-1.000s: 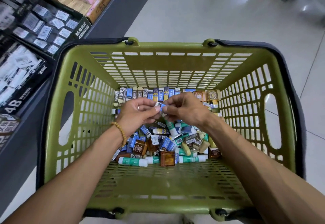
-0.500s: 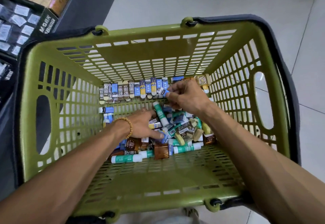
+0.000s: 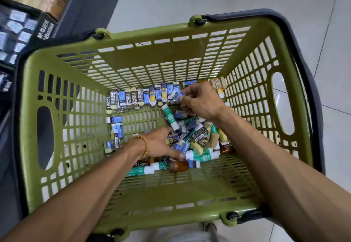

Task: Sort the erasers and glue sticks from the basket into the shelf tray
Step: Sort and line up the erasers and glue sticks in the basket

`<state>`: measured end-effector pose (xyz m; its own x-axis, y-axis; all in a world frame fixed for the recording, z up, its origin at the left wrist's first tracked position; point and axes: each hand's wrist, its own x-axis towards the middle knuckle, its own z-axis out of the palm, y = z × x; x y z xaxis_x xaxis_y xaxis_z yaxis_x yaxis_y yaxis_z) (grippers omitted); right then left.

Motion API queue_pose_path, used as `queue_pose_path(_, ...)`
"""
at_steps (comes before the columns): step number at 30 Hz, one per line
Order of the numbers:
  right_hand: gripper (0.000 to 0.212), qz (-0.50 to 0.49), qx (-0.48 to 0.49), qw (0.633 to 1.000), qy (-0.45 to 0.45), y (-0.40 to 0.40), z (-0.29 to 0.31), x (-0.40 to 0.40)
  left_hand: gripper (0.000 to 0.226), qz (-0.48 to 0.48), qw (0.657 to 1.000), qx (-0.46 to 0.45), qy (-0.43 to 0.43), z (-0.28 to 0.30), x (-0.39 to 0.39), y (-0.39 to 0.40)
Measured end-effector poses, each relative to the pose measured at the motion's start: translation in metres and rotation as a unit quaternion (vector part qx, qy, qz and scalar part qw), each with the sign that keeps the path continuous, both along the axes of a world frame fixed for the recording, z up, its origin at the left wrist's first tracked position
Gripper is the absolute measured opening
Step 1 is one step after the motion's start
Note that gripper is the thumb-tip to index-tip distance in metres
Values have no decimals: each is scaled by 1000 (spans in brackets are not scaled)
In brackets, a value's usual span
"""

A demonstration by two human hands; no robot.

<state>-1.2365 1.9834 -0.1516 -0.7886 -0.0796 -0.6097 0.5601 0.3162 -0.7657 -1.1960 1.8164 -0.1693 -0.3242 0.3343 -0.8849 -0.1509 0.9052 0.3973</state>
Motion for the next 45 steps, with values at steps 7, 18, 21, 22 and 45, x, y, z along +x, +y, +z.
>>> queue_pose_path(7, 13, -10, 0, 1000, -1, 2, 0, 1, 91, 22, 999, -21, 20, -2, 10, 12)
queue_pose_path(18, 12, -10, 7, 1000, 9, 0, 1, 0, 111, 96, 995, 26, -24, 12, 5, 12)
queue_pose_path(21, 12, -21, 3, 1000, 7, 2, 0, 0, 114, 127, 991, 37, -34, 13, 3, 13)
queue_pose_path(22, 13, -22, 3, 1000, 7, 2, 0, 0, 115, 137, 989, 41, -33, 14, 3, 11)
queue_pose_path(45, 18, 61, 97, 993, 5, -136, -39, -33, 49, 615, 773, 146, 55, 56, 15, -93)
